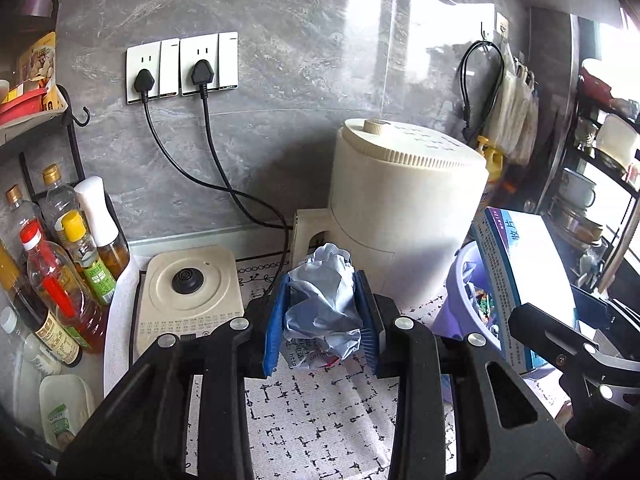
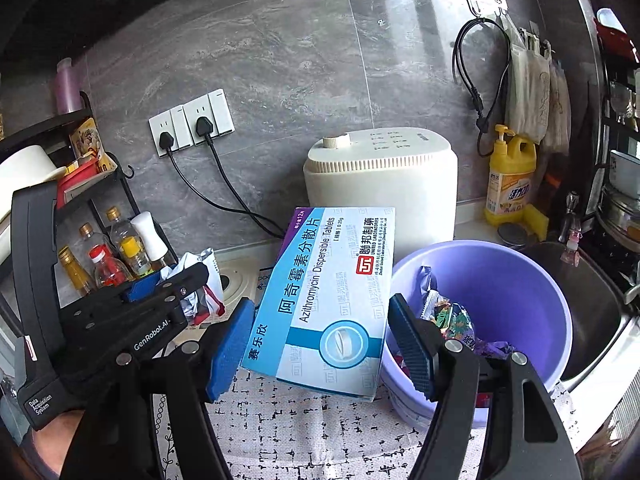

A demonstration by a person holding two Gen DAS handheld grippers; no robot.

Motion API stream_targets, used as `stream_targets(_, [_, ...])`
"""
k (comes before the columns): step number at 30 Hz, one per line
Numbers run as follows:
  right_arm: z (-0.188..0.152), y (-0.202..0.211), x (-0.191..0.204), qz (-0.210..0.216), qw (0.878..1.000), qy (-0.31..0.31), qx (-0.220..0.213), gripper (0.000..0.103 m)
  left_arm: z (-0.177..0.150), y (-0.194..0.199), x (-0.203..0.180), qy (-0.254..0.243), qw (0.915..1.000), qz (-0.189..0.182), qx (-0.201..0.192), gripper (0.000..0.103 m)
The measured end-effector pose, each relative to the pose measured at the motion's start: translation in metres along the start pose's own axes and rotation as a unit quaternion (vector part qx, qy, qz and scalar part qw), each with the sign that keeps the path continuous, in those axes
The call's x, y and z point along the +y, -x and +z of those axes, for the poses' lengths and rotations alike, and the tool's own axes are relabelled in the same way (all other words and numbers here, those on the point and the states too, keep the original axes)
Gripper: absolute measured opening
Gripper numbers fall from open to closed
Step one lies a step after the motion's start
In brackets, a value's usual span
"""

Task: Collect trash
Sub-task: 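Carry tissue and medicine box over the purple bucket and open both tools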

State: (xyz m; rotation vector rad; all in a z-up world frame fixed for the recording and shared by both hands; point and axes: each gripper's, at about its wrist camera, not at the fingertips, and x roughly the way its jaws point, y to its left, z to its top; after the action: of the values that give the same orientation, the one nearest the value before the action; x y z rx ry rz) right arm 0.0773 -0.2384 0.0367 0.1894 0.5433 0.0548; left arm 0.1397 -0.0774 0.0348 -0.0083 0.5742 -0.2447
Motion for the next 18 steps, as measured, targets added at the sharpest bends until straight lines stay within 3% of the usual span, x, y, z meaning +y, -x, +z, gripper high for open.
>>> stream_targets(16, [0.009, 0.008, -0.078, -0.074, 0.996, -0.054, -0.008, 0.069, 0.019, -0.034, -0.074, -0.038, 0.9959, -0.082, 0.0, 0.032])
stream_targets(17, [0.009, 0.007, -0.083, -0.078, 0.995, -0.059, -0.008, 0.071, 0.02, -0.035, -0.077, -0.039, 0.9955, -0.086, -0.001, 0.032])
stream_targets(18, [0.01, 0.008, -0.088, -0.084, 0.994, -0.063, -0.009, 0.082, 0.021, -0.036, -0.08, -0.041, 0.9952, -0.089, -0.001, 0.032])
